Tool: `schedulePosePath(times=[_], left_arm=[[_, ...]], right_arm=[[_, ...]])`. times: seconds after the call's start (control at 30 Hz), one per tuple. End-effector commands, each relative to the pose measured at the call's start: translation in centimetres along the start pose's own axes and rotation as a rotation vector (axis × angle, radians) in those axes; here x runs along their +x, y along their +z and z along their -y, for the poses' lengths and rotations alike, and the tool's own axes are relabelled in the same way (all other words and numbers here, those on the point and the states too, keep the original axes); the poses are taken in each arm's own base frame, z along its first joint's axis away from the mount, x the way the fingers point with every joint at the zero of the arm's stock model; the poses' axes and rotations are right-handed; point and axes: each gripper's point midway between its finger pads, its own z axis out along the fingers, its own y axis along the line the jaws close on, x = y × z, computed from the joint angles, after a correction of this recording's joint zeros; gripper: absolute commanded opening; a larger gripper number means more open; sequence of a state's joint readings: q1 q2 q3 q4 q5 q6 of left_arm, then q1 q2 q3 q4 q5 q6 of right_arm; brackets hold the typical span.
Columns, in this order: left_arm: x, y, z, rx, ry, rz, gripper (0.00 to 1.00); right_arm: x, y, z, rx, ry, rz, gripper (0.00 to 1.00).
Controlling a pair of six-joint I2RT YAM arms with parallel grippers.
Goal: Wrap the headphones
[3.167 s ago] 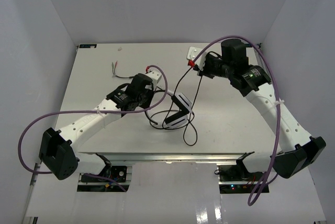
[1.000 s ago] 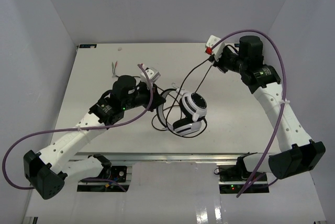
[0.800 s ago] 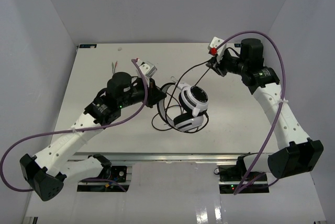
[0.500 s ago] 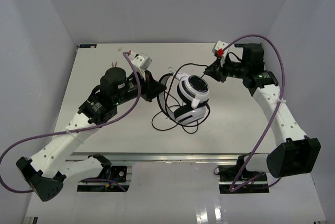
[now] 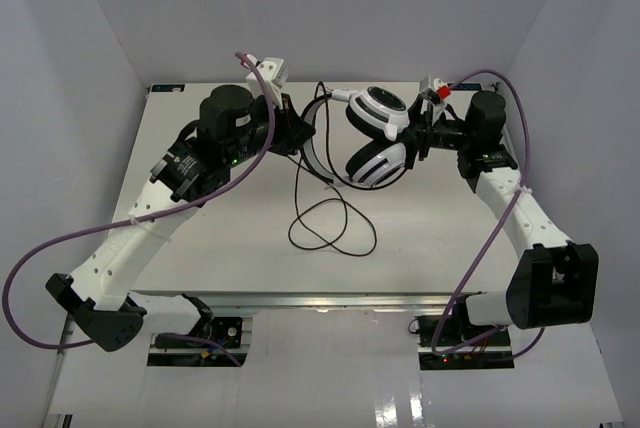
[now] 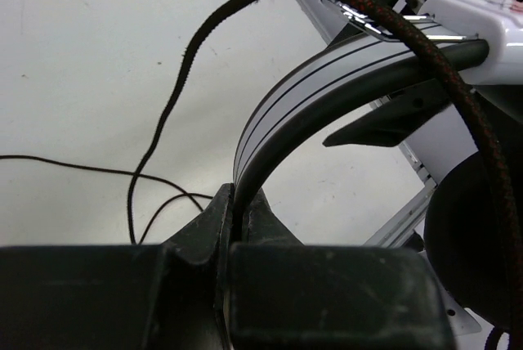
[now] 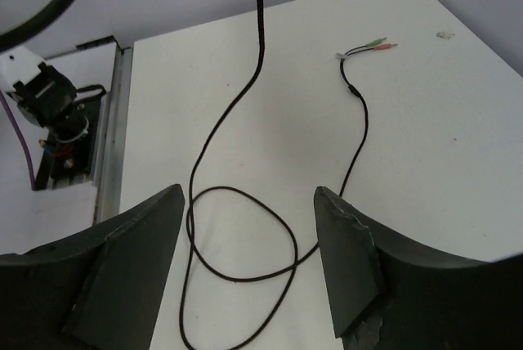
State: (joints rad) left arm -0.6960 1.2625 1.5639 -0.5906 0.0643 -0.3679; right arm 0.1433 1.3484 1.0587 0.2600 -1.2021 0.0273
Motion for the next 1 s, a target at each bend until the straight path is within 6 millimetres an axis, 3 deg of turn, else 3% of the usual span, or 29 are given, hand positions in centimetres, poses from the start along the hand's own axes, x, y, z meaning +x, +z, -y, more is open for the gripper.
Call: schedulePosePath(times=[0.0, 0.07, 0.17, 0.3, 0.63, 0.87, 0.97], left_arm=[[-3.1, -2.2, 0.6, -0.035, -0.038, 0.062, 0.0], [-2.9, -2.3, -0.2, -0.081, -0.042, 0.04, 0.0], [-2.7, -2.2, -0.4, -0.104, -0.055, 0.01, 0.0], [-2.3, -2.1, -0.6, -0.125, -0.079, -0.024, 0.0], [-2.1, -1.6, 0.1, -0.112, -0.13, -0.065, 0.0], [-2.1, -1.0, 0.4, -0.105, -0.16, -0.075, 0.0], [-1.9, -0.9, 0.6, -0.095, -0.177, -0.084, 0.0]], right_arm=[[-1.8, 1.5, 0.1, 0.004, -0.064, 0.101, 0.89], [-1.2, 2.9, -0.2, 0.009, -0.025, 0.144, 0.97], [0.8, 5.7, -2.0, -0.019, 0.05, 0.2, 0.93], [1.4, 7.7, -3.5, -0.02, 0.034, 0.324, 0.9], [1.1, 11.8, 2.0, 0.11, 0.143, 0.407, 0.9], [3.5, 16.1, 1.2, 0.024, 0.237, 0.361, 0.9], [3.6, 16.9, 1.4, 0.019, 0.243, 0.366, 0.92]])
